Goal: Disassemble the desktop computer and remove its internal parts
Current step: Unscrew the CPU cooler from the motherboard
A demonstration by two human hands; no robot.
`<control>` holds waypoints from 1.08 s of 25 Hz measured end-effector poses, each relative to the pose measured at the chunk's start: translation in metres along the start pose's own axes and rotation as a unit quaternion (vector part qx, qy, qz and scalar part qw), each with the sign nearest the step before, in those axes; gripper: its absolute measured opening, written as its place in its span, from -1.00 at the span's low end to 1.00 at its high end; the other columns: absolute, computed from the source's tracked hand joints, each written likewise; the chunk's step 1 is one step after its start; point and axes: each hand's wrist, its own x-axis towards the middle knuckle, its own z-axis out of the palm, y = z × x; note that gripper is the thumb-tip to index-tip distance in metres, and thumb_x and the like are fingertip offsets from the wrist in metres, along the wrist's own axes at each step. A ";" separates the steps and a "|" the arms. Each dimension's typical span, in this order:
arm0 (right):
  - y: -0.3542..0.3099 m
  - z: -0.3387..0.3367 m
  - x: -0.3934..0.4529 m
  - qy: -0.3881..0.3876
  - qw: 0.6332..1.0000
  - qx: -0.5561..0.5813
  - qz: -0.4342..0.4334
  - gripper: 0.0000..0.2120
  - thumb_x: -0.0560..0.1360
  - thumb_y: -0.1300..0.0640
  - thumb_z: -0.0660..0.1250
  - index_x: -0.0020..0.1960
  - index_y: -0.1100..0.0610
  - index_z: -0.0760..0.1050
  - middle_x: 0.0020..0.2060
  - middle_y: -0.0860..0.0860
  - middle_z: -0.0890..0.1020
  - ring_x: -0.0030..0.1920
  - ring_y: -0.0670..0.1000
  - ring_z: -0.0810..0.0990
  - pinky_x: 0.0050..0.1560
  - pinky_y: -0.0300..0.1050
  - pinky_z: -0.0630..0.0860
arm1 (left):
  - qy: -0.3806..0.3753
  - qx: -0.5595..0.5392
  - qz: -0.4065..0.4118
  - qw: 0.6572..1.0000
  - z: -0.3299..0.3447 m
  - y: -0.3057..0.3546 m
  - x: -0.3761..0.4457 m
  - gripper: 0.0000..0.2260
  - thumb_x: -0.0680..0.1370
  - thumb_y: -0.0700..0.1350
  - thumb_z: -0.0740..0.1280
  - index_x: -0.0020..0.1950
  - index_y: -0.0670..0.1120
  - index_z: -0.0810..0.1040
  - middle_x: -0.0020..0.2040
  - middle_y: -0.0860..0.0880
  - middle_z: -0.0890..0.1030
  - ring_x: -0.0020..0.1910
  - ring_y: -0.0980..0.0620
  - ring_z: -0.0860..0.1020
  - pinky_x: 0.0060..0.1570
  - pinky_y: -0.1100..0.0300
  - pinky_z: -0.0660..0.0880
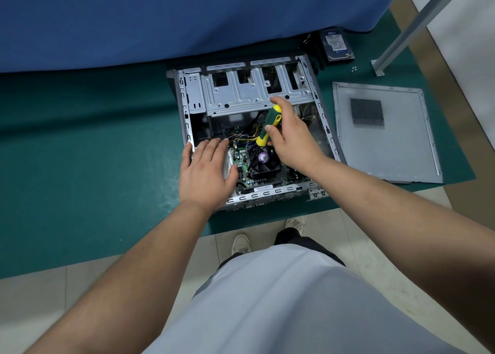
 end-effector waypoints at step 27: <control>-0.072 -0.036 0.014 -0.278 0.831 -0.400 -0.268 -0.60 0.55 -0.13 0.24 0.26 0.12 0.38 -0.09 -0.02 0.44 -0.08 0.06 0.49 -0.21 -0.04 0.42 | 0.007 -0.049 0.008 0.999 -0.005 0.002 -0.005 -0.45 0.62 0.20 0.15 0.56 -0.01 0.39 0.56 0.01 0.39 0.58 -0.01 0.24 0.60 -0.12 -0.02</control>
